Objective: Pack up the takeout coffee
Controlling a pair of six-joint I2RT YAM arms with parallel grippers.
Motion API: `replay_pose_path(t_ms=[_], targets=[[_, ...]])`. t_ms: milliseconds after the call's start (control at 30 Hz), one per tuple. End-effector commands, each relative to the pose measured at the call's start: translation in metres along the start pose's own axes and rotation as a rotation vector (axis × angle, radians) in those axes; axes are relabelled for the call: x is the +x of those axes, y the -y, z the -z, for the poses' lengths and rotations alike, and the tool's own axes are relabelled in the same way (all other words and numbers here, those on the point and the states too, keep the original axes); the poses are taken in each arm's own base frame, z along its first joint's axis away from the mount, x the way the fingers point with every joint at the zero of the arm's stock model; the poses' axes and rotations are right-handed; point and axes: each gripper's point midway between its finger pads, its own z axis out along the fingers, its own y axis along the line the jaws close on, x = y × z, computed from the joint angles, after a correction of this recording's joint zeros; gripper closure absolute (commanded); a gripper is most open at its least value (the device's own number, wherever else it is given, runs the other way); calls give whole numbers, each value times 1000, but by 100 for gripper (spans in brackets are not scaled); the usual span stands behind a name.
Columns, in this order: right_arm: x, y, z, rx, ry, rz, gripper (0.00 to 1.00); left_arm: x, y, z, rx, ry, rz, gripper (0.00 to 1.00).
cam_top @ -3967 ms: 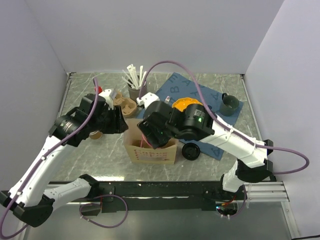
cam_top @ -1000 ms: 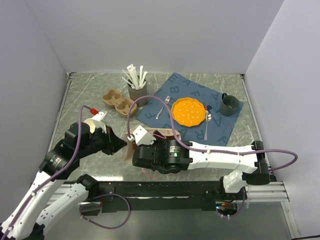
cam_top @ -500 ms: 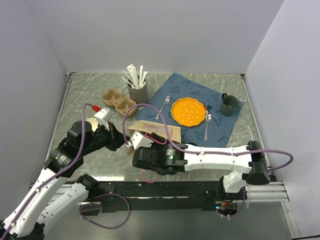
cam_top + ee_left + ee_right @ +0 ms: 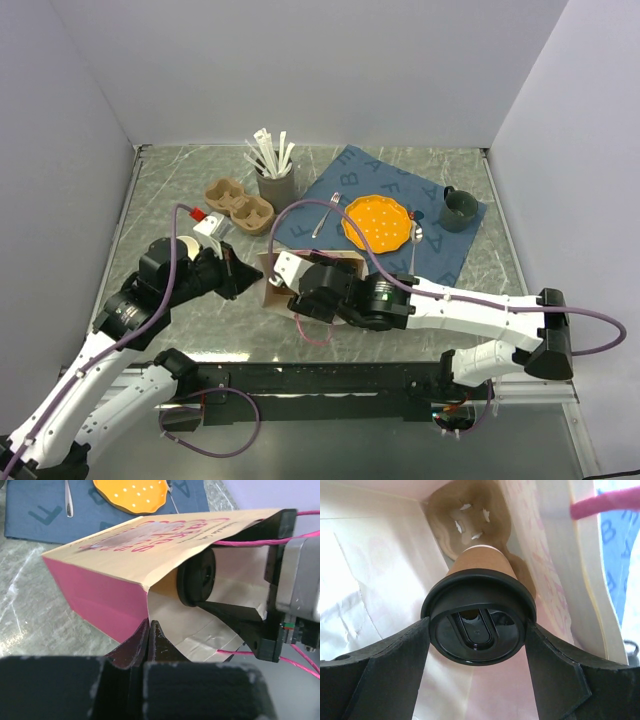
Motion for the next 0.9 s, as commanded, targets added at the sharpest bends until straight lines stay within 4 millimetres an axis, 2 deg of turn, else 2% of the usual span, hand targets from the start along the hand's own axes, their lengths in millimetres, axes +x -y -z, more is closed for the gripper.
replay_pose_path(t_ms=[0,200,400,567,700,867], targets=[[-18,7,3,-43,130,88,55,-16,14,2,67,65,-50,99],[-2,18,-5,23,96,209,56,-16,11,6,50,104,-37,99],[5,23,-9,47,65,248,57,-12,14,9,66,102,-8,99],[18,24,-21,43,1,269,57,-10,17,15,80,122,8,99],[15,26,-22,47,-6,275,58,0,16,9,95,82,39,99],[14,23,-23,24,-24,264,59,3,17,7,102,72,73,99]])
